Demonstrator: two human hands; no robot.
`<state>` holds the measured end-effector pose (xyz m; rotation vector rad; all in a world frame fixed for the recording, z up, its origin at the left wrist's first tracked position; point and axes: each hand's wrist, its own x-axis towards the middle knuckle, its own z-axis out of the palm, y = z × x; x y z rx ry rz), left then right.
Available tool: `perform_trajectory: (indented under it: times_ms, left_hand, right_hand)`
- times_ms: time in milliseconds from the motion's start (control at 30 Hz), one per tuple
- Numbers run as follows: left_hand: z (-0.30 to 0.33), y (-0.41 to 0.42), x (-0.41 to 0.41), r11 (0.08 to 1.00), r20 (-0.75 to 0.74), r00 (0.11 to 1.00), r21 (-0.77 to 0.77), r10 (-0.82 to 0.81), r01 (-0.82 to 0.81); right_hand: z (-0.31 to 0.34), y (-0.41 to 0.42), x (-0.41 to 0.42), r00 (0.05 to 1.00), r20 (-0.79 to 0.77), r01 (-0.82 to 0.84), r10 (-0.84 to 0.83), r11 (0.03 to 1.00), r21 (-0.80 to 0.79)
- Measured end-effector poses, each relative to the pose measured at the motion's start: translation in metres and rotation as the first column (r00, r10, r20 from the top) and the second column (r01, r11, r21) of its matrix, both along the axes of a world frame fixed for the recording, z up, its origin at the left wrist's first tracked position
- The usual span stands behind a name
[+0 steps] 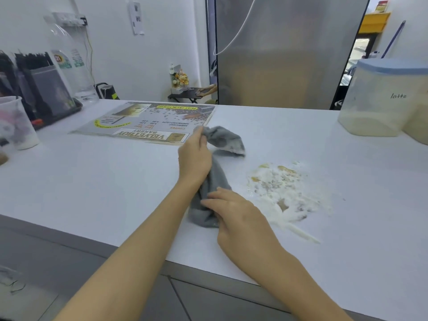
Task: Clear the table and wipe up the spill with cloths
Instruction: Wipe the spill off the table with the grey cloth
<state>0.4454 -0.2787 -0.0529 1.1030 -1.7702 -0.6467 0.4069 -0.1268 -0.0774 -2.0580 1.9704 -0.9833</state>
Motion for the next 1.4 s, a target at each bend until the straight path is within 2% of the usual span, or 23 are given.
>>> perform_trajectory:
  times_ms: [100, 167, 200, 300, 400, 433, 500, 567, 667, 767, 833, 933, 1000, 1033, 1100, 1133, 1167, 1200, 1267, 1300, 1400]
  left_hand:
    - [0.0, -0.009, 0.024, 0.974, 0.046, 0.981, -0.132, 0.19, -0.182]
    - [-0.004, -0.024, 0.039, 0.956, 0.213, 0.941, -0.184, 0.264, -0.226]
    - [-0.009, -0.032, 0.045, 0.964, 0.329, 0.908, -0.144, 0.261, -0.224]
    - [-0.023, -0.045, 0.044, 0.968, 0.622, 0.776, 0.112, 0.108, -0.224]
    - [-0.03, -0.046, 0.018, 0.977, 0.705, 0.708, 0.129, 0.032, -0.172]
    - [-0.031, -0.045, 0.007, 0.985, 0.718, 0.696, 0.115, 0.007, -0.128]
    - [-0.031, -0.041, -0.016, 0.995, 0.725, 0.684, 0.104, -0.081, 0.008]
    - [-0.031, -0.036, -0.039, 0.98, 0.727, 0.662, 0.08, -0.181, 0.18]
    - [-0.027, -0.024, -0.072, 0.916, 0.688, 0.644, 0.076, -0.334, 0.393]
    - [-0.025, -0.009, -0.091, 0.83, 0.566, 0.649, 0.123, -0.509, 0.545]
    - [-0.022, -0.004, -0.091, 0.808, 0.427, 0.703, 0.134, -0.569, 0.573]
    - [-0.014, -0.01, -0.081, 0.906, 0.154, 0.893, 0.096, -0.422, 0.412]
    - [-0.003, -0.015, -0.069, 0.963, -0.033, 0.966, 0.081, -0.256, 0.258]
    - [0.002, -0.018, -0.063, 0.982, -0.06, 0.982, 0.049, -0.18, 0.184]
    - [0.006, -0.027, -0.049, 0.998, 0.001, 0.999, -0.044, -0.055, 0.055]
    - [0.006, -0.034, -0.044, 0.998, 0.072, 0.997, -0.064, -0.016, 0.021]
    - [0.003, -0.044, -0.041, 0.999, 0.173, 0.985, -0.042, -0.003, 0.011]
    - [-0.003, -0.051, -0.041, 0.999, 0.301, 0.954, 0.034, -0.019, 0.01]
    - [-0.015, -0.064, -0.047, 0.977, 0.531, 0.841, 0.214, -0.102, -0.017]
    - [-0.019, -0.071, -0.053, 0.967, 0.584, 0.802, 0.253, -0.129, -0.028]
    - [-0.021, -0.089, -0.075, 0.955, 0.611, 0.772, 0.295, -0.176, -0.016]
  right_hand:
    - [-0.004, -0.015, 0.013, 0.991, 0.065, -0.121, 0.119, 0.992, 0.026]
    - [-0.008, -0.02, 0.023, 0.979, 0.07, -0.194, 0.189, 0.979, 0.062]
    - [-0.01, -0.022, 0.028, 0.978, 0.035, -0.206, 0.204, 0.975, 0.085]
    - [-0.009, -0.021, 0.028, 0.975, -0.103, -0.176, 0.196, 0.969, 0.175]
    - [-0.009, -0.015, 0.014, 0.971, -0.132, -0.179, 0.197, 0.974, 0.135]
    - [-0.01, -0.013, 0.011, 0.983, -0.102, -0.143, 0.155, 0.983, 0.115]
    - [-0.02, -0.008, 0.003, 0.996, -0.065, -0.059, 0.056, 0.998, -0.039]
    - [-0.024, 0.0, -0.002, 0.997, -0.07, -0.028, 0.027, 1.0, -0.008]
    - [-0.026, 0.007, -0.016, 0.977, -0.19, 0.102, -0.098, 0.995, 0.009]
    - [-0.016, 0.014, -0.026, 0.972, -0.169, 0.165, -0.162, 0.986, -0.001]
    - [-0.01, 0.015, -0.028, 0.97, -0.149, 0.194, -0.192, 0.981, -0.002]
    - [-0.001, 0.011, -0.031, 0.976, -0.128, 0.181, -0.174, 0.983, 0.042]
    - [-0.001, 0.007, -0.034, 0.985, -0.101, 0.145, -0.143, 0.989, 0.014]
    - [-0.001, 0.005, -0.034, 0.99, -0.085, 0.115, -0.115, 0.993, -0.005]
    - [0.008, -0.001, -0.035, 0.998, -0.063, 0.023, -0.018, 0.997, 0.079]
    - [0.011, -0.002, -0.038, 0.992, -0.125, -0.018, 0.032, 0.994, 0.109]
    - [0.014, 0.0, -0.041, 0.982, -0.149, -0.097, 0.117, 0.986, 0.133]
    - [0.015, 0.003, -0.046, 0.982, -0.105, -0.145, 0.158, 0.982, 0.122]
    - [0.022, 0.009, -0.056, 0.995, 0.012, -0.098, 0.098, 0.993, 0.068]
    - [0.024, 0.009, -0.061, 0.997, 0.058, -0.048, 0.044, 0.996, 0.069]
    - [0.028, 0.007, -0.079, 0.996, 0.062, 0.058, -0.063, 0.995, 0.08]
